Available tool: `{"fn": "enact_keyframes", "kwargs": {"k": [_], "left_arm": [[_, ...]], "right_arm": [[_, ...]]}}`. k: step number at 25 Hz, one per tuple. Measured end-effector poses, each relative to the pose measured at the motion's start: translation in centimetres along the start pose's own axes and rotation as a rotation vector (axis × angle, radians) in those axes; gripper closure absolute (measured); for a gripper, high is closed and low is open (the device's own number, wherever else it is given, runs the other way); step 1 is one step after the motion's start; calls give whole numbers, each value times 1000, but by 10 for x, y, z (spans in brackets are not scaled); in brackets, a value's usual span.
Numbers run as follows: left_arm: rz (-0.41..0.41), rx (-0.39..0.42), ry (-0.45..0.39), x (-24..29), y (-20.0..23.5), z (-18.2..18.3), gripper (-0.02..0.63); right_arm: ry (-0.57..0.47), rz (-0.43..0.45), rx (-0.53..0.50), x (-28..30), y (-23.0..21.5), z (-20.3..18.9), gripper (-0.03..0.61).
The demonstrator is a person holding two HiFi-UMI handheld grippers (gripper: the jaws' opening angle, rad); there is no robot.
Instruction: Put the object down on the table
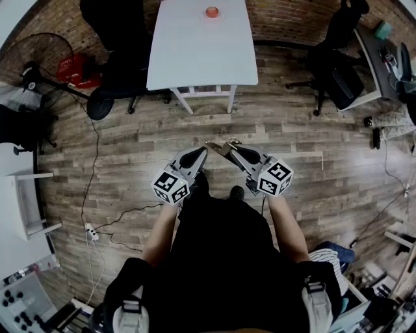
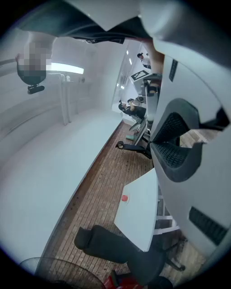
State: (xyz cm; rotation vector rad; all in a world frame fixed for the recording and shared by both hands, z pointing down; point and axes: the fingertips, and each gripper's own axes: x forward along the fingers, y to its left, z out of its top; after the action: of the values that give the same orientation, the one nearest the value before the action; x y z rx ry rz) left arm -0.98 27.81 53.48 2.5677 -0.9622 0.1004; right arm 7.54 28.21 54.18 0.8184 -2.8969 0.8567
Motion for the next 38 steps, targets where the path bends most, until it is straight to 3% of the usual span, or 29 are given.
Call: {"fn": "enact_keyframes", "kwargs": {"k": [5,13,25,38], "left_arm": [[-8,-32,30,7,-89,-43,592],[-14,5,25,1,-151,-44,592],[22,7,-15,-24,-160,-50,592],[24,-2,-42,-34,-105,-25,592]], "right_arm": [[-8,6,41,-69,11,-21,558],[-33,11,73,-130,24,-38,558],[-33,25,80,-137,43,-44,558],[1,13,66,-91,36,-29,558]]}}
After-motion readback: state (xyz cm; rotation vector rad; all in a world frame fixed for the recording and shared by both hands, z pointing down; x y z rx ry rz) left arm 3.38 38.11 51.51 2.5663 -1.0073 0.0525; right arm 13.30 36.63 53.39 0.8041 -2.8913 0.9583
